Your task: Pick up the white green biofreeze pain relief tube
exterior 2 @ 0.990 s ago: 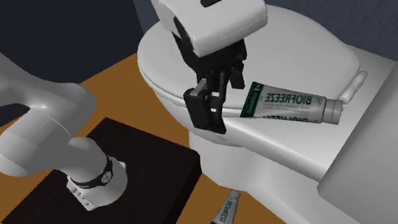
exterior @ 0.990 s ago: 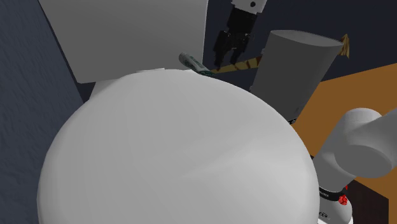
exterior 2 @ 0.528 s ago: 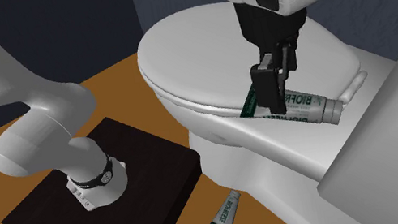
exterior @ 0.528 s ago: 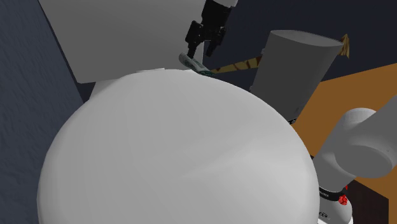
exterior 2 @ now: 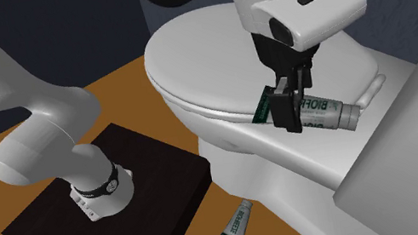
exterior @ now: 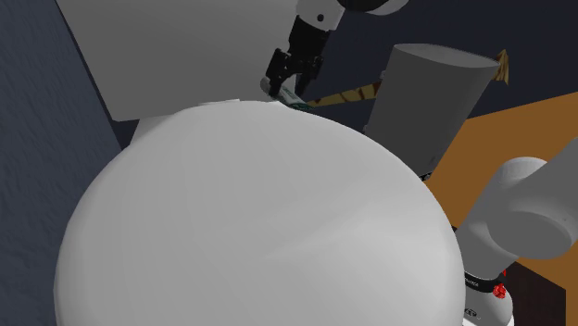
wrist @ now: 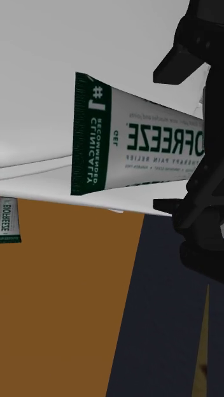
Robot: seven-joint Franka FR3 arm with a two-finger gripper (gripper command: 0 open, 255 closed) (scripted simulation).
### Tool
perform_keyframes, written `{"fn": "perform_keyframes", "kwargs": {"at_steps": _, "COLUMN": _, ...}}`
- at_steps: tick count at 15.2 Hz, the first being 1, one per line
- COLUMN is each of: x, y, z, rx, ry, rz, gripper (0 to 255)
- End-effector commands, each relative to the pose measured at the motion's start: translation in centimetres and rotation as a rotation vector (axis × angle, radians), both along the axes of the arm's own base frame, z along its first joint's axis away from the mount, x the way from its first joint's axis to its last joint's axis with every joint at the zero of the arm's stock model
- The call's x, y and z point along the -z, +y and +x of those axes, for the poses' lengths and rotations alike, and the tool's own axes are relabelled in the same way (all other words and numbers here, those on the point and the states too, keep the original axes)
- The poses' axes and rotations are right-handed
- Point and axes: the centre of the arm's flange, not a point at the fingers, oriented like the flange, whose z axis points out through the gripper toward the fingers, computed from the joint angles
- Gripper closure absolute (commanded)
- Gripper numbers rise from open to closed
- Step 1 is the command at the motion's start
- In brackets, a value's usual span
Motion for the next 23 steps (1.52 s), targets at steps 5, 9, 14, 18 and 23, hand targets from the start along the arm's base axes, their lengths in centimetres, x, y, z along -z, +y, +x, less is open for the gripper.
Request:
{"fn": "perform_keyframes", "kwargs": {"at_steps": 5, "x": 0.5, "y": -0.1, "z": 0.0, "rx": 0.000, "ry": 0.000, "rz": 0.000, "gripper": 255}}
{"fn": "perform_keyframes", "kwargs": {"at_steps": 9, "x": 0.5, "y": -0.1, "z": 0.0, "rx": 0.000, "ry": 0.000, "rz": 0.000, "gripper": 255}}
{"fn": "perform_keyframes", "kwargs": {"at_steps": 14, "x": -1.2, "y": -0.1, "z": 0.1, "rx": 0.000, "ry": 0.000, "rz": 0.000, "gripper": 255}}
{"fn": "perform_keyframes", "kwargs": {"at_steps": 18, "x": -3.3, "y": -0.1, "z": 0.1, "rx": 0.000, "ry": 0.000, "rz": 0.000, "gripper": 255}}
{"fn": "perform_keyframes", "kwargs": {"at_steps": 23, "x": -5.9, "y": -0.1, "z": 0.1, "rx": 0.000, "ry": 0.000, "rz": 0.000, "gripper": 255}}
